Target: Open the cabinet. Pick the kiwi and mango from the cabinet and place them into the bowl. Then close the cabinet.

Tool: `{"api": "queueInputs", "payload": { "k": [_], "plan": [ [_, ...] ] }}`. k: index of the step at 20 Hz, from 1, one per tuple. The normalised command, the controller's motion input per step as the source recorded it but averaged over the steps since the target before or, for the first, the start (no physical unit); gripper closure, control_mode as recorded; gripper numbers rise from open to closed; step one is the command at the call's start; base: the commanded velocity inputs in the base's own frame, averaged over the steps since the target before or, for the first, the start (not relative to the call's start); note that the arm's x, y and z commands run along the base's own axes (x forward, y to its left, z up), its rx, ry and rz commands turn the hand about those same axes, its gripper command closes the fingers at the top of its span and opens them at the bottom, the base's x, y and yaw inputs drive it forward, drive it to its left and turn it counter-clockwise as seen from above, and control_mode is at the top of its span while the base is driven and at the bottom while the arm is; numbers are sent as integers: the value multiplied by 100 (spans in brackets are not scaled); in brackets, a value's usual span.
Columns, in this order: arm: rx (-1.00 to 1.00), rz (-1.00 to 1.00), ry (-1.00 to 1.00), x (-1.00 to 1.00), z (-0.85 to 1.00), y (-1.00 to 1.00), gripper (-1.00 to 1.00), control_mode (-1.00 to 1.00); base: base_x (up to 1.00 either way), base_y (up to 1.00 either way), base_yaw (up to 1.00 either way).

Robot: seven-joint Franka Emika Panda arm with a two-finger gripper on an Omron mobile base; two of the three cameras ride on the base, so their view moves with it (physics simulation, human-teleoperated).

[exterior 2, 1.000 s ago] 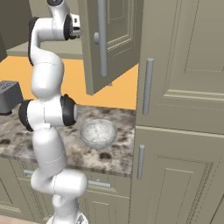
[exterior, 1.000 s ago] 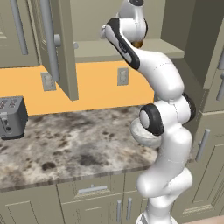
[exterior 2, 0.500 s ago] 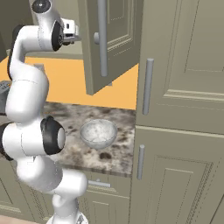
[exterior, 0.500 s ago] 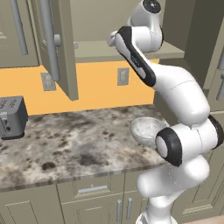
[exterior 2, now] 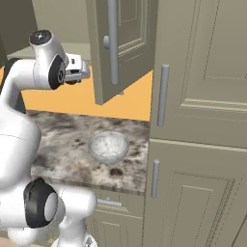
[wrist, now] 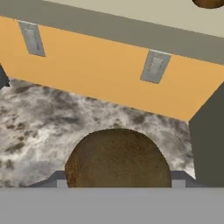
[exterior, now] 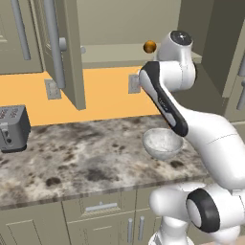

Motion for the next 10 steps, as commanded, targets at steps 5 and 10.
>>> {"api": "queueInputs", "payload": {
  "k": [5,10],
  "plan": [
    [-25,8,16,-15,-97,0,100,-100,0,0,0],
    [-16,7,25,9,-100,-23,100,-100,0,0,0]
  ]
}}
